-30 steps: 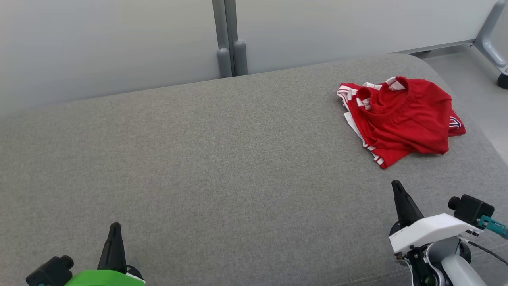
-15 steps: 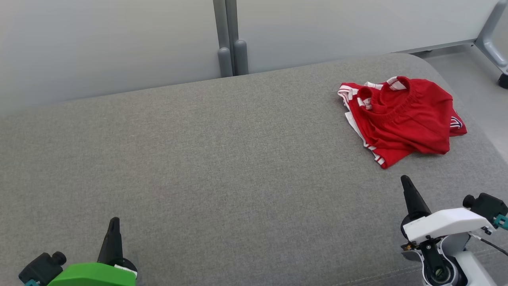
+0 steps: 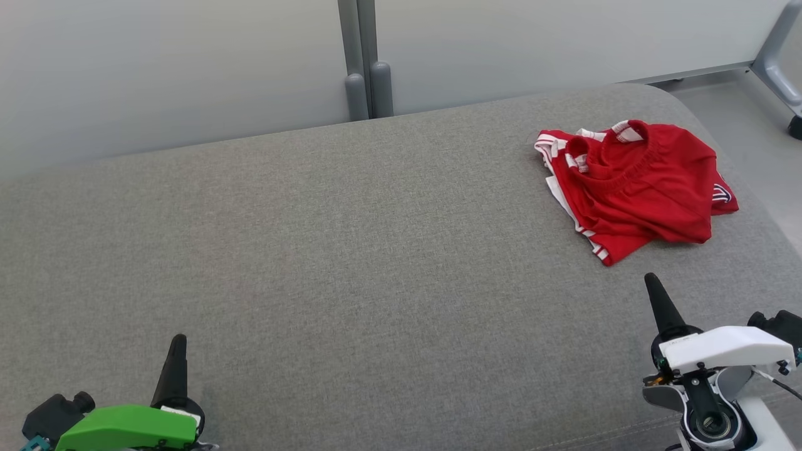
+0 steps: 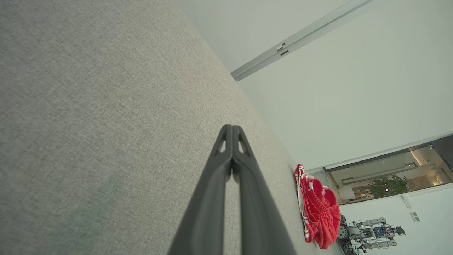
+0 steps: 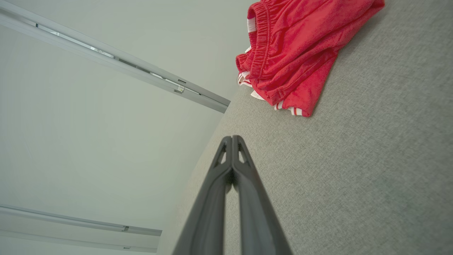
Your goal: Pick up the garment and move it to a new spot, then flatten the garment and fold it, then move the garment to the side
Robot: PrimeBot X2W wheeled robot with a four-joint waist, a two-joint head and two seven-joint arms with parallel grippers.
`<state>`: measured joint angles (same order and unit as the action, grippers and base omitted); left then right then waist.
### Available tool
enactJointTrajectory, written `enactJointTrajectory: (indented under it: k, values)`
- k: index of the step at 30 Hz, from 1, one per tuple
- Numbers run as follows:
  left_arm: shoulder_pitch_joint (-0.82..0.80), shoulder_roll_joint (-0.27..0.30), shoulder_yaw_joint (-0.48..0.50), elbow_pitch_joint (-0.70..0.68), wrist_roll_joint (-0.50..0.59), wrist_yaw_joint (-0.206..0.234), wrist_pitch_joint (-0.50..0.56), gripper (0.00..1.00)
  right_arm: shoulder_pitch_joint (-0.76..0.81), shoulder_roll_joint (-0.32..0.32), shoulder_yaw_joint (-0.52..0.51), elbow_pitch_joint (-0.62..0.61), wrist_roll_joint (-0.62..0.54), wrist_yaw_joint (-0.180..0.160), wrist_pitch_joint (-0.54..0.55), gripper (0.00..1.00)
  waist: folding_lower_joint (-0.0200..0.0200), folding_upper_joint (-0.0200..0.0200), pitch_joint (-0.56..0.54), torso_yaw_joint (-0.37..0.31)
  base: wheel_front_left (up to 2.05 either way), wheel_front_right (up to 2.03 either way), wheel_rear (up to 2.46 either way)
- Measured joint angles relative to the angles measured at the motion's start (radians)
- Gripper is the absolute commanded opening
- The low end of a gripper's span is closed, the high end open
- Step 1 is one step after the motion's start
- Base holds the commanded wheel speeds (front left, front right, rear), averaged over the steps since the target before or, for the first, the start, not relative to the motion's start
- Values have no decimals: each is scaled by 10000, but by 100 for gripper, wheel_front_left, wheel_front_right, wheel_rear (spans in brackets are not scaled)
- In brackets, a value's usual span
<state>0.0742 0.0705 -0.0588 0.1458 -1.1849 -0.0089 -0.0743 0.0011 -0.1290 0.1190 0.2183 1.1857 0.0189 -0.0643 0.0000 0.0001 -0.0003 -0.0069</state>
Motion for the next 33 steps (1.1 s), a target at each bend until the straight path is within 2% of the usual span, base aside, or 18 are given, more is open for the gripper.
enactJointTrajectory:
  k: [33]
  values:
    - [-872,176,307,790,-4280,-851,872,0,-387,336,-1526,380,4102,803,968,0,0,0,37,58,0,0,0]
